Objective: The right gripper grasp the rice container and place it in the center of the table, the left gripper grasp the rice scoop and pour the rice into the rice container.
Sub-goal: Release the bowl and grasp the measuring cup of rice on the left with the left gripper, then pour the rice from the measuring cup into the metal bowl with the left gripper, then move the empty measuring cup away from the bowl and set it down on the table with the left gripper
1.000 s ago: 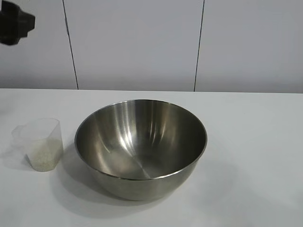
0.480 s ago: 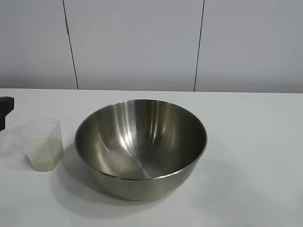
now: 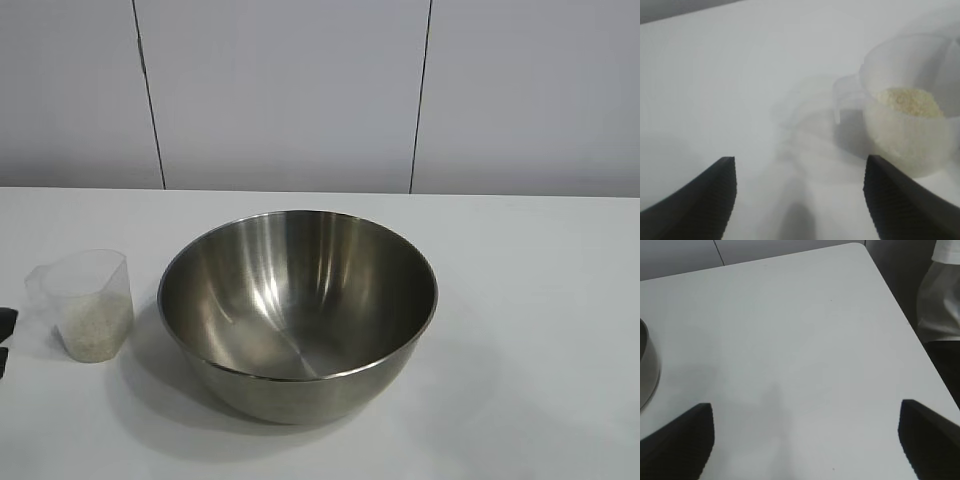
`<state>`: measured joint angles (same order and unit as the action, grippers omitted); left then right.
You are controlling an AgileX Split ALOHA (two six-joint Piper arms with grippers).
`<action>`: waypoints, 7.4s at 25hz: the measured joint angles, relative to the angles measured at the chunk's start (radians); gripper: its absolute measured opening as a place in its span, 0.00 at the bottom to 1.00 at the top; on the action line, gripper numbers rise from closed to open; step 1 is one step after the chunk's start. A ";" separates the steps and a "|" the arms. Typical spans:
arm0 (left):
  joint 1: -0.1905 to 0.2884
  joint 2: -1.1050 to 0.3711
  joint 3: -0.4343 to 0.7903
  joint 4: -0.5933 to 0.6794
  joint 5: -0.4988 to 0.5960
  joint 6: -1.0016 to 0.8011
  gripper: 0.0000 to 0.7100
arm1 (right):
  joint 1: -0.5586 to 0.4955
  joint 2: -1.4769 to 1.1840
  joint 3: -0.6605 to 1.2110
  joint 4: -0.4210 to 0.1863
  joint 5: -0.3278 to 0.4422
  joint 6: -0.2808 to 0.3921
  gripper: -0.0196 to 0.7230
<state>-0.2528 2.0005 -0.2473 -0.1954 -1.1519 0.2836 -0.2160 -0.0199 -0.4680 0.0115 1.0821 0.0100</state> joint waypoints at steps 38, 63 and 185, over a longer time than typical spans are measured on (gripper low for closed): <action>0.192 0.075 -0.236 0.391 0.001 -0.128 0.72 | 0.000 0.000 0.000 0.000 0.000 -0.003 0.96; 0.192 0.075 -0.255 0.393 0.003 -0.140 0.02 | 0.000 0.000 0.000 0.000 0.000 -0.003 0.96; -0.451 -0.320 -0.611 0.798 0.758 1.702 0.02 | 0.000 0.000 0.000 0.000 0.000 -0.003 0.96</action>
<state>-0.7038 1.6801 -0.8579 0.6025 -0.3936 1.9855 -0.2160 -0.0199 -0.4680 0.0115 1.0824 0.0071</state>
